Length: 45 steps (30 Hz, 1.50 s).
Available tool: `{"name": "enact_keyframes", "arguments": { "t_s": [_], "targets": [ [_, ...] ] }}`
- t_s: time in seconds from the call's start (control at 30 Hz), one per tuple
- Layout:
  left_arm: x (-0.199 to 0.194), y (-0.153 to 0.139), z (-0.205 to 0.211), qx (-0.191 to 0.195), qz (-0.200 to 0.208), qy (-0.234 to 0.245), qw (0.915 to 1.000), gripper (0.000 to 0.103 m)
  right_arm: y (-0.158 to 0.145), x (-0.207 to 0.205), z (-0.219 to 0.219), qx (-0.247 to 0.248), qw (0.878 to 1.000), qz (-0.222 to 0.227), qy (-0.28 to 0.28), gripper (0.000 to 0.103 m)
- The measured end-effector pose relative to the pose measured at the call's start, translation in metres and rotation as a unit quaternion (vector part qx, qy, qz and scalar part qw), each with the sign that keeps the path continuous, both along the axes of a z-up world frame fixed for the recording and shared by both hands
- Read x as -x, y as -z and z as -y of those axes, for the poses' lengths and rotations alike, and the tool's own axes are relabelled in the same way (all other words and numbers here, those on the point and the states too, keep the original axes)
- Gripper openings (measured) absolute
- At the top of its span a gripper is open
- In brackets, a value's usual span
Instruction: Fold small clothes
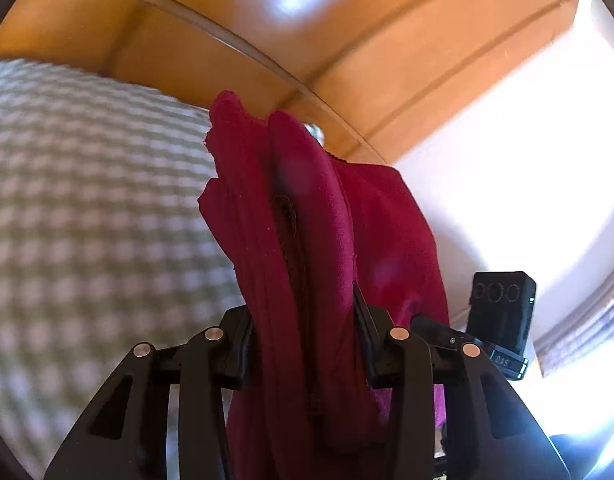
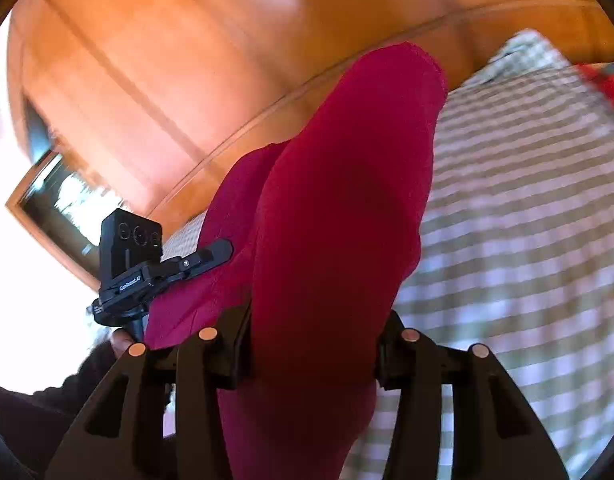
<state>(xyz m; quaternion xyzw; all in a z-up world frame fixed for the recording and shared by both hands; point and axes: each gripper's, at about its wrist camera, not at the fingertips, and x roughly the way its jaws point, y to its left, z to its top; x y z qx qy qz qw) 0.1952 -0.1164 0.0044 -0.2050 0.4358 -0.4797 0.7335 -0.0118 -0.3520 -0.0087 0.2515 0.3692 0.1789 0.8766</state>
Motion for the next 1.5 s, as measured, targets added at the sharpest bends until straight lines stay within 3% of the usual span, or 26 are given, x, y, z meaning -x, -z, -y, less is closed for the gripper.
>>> {"name": "enact_keyframes", "arguments": {
  "t_s": [0.2,0.3,0.37,0.43,0.53,0.67,0.77,0.83,0.87,0.93,1.03,1.13,1.23,1.33,1.5],
  "targets": [
    [-0.028,0.005,0.115,-0.049,0.009,0.046,0.9977,0.039,0.021,-0.008,0.07,0.023,0.996,-0.019,0.088,0.046],
    [-0.043,0.034,0.155,-0.115,-0.006,0.05,0.9921,0.039,0.052,-0.013,0.088,0.049,0.99,-0.058,0.117,0.052],
    [-0.046,0.054,0.172,-0.177,0.001,0.043,0.9833,0.049,0.082,-0.016,0.095,0.048,0.985,-0.091,0.138,0.056],
    [-0.051,0.061,0.173,-0.173,0.003,0.034,0.9843,0.057,0.093,-0.008,0.098,0.024,0.983,-0.085,0.162,0.073],
    [-0.046,0.052,0.168,-0.191,0.024,0.029,0.9808,0.057,0.092,-0.003,0.095,0.039,0.98,-0.087,0.176,0.083],
    [-0.01,0.015,0.139,-0.207,0.097,-0.018,0.9734,0.057,0.047,0.008,0.089,0.141,0.967,-0.051,0.207,0.083],
    [0.018,-0.011,0.123,-0.193,0.152,-0.041,0.9686,0.052,0.023,0.022,0.075,0.181,0.961,-0.018,0.209,0.073],
    [0.024,-0.017,0.127,-0.188,0.171,-0.032,0.9665,0.049,0.015,0.025,0.064,0.202,0.96,-0.008,0.193,0.053],
    [0.03,-0.017,0.128,-0.192,0.179,-0.028,0.9645,0.046,0.016,0.026,0.057,0.208,0.961,-0.008,0.181,0.05],
    [0.037,-0.006,0.134,-0.215,0.178,-0.014,0.9601,0.039,0.022,0.027,0.039,0.213,0.964,-0.017,0.16,0.041],
    [0.032,0.025,0.141,-0.264,0.144,-0.007,0.9538,0.039,0.047,0.021,0.026,0.242,0.958,-0.035,0.149,0.041],
    [0.032,0.037,0.134,-0.256,0.145,-0.016,0.9557,0.042,0.062,0.02,0.015,0.261,0.951,-0.037,0.161,0.042],
    [0.032,0.031,0.128,-0.251,0.128,-0.031,0.959,0.042,0.06,0.021,0.016,0.26,0.95,-0.038,0.166,0.042],
    [0.044,0.018,0.118,-0.257,0.145,-0.042,0.9547,0.042,0.059,0.023,0.018,0.254,0.951,-0.038,0.174,0.043],
    [0.062,0.003,0.111,-0.258,0.168,-0.067,0.9491,0.042,0.051,0.026,0.013,0.25,0.951,-0.035,0.177,0.065]
  ]
}}
